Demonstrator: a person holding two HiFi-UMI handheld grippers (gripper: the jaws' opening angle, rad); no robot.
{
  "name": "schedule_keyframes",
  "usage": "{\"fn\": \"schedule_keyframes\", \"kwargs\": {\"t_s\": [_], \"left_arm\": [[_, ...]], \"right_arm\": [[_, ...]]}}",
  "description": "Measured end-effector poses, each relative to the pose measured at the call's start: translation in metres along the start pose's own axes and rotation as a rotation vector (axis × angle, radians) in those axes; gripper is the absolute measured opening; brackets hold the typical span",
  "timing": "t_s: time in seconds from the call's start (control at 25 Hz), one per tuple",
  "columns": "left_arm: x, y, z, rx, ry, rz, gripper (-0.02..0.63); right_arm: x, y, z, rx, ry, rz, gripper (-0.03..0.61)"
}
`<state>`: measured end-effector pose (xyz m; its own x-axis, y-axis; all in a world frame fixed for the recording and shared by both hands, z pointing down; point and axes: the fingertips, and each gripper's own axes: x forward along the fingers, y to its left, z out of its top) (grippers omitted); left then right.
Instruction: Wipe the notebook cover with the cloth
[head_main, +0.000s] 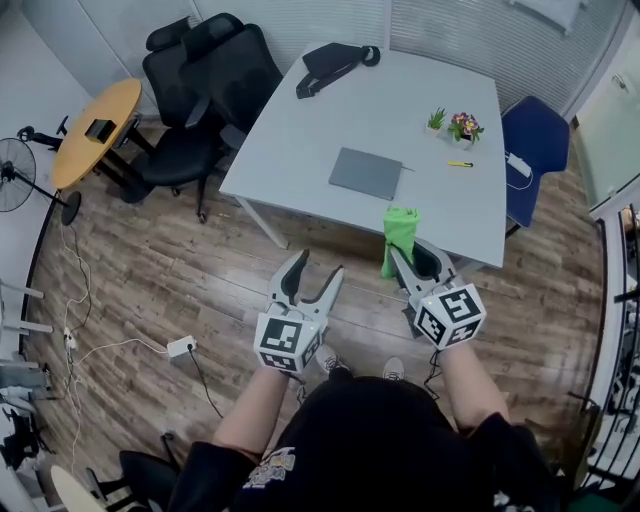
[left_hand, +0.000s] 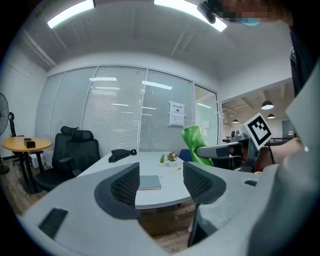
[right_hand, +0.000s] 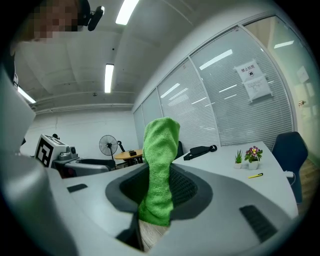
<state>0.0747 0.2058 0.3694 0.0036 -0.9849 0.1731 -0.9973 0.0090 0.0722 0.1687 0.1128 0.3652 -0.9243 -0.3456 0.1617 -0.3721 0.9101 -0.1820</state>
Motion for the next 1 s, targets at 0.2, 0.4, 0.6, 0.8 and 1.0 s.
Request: {"fn": "schedule_keyframes", "kwargs": {"t_s": [0.2,0.4,0.6,0.8,1.0], "left_arm": [[-0.001,0.031,0.001,0.005,0.004,-0.030,0.261],[-0.004,0.054,-0.001,0.015,0.012,-0.055,0.259],[-0.006,0.070,-0.002,0.015,0.011,-0.062,0.261],[0.003,0.075,-0.005,0.000,0.019,-0.067,0.259],[0.028,0.078,-0.008,-0.018,0.035,-0.061,0.259]], "right_arm": [[0.025,0.010,0.004,0.001,-0.005,-0.031,0.112],[0.047,0.019,0.005,0.006,-0.017,-0.053,0.112],[0.062,0.024,0.004,0.012,-0.020,-0.064,0.112],[0.070,0.017,0.006,0.012,-0.014,-0.072,0.112],[0.079,-0.008,0.009,0.013,-0.006,-0.074,0.112]]}}
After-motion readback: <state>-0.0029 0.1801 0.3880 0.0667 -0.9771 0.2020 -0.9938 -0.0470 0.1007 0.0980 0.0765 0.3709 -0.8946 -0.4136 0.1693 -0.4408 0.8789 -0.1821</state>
